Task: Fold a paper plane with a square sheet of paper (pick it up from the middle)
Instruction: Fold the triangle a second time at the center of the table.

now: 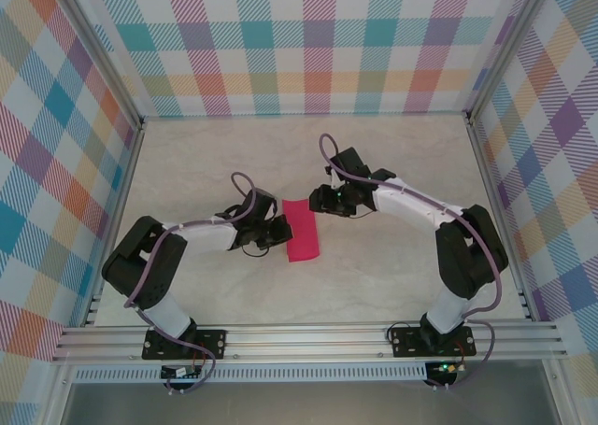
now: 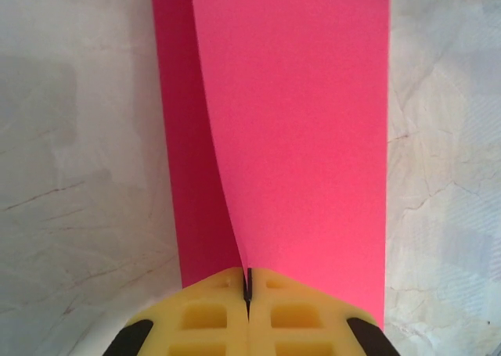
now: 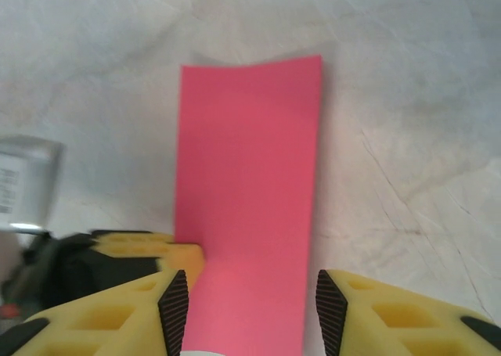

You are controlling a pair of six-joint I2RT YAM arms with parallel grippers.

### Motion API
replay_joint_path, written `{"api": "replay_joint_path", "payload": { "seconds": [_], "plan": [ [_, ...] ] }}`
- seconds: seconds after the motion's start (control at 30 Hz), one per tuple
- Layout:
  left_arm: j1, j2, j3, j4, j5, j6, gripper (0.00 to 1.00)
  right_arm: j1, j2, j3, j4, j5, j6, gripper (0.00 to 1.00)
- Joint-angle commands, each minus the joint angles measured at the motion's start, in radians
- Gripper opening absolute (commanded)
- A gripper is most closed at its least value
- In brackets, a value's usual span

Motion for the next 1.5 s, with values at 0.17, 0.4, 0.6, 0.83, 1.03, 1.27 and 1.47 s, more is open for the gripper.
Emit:
{"api": "replay_joint_path", "payload": {
  "seconds": [0.17, 0.4, 0.6, 0.83, 1.03, 1.27, 1.47],
  "plan": [
    [0.006, -0.075, 0.112, -0.19, 0.041, 0.168, 0.02, -0.005, -0.071, -0.136, 0.073, -0.091, 0.009, 0.45],
    [-0.002, -0.063, 0.191, -0.223, 0.069, 0.237, 0.02, -0.006, -0.127, -0.182, 0.112, -0.055, 0.044, 0.41],
    [-0.01, -0.043, 0.272, -0.248, 0.079, 0.279, 0.02, -0.006, -0.198, -0.216, 0.096, 0.102, 0.092, 0.4],
    [-0.013, -0.102, 0.314, -0.392, 0.0, 0.323, 0.02, -0.006, -0.259, -0.238, 0.095, 0.142, 0.108, 0.4],
    [-0.011, -0.248, 0.328, -0.57, -0.199, 0.349, 0.02, -0.006, -0.264, -0.235, 0.103, 0.152, 0.115, 0.4],
    [-0.008, -0.372, 0.334, -0.645, -0.285, 0.35, 0.02, -0.006, -0.238, -0.233, 0.119, 0.133, 0.124, 0.4],
    [-0.008, -0.342, 0.313, -0.592, -0.193, 0.361, 0.03, -0.006, -0.227, -0.234, 0.123, 0.124, 0.131, 0.41]
  ]
}}
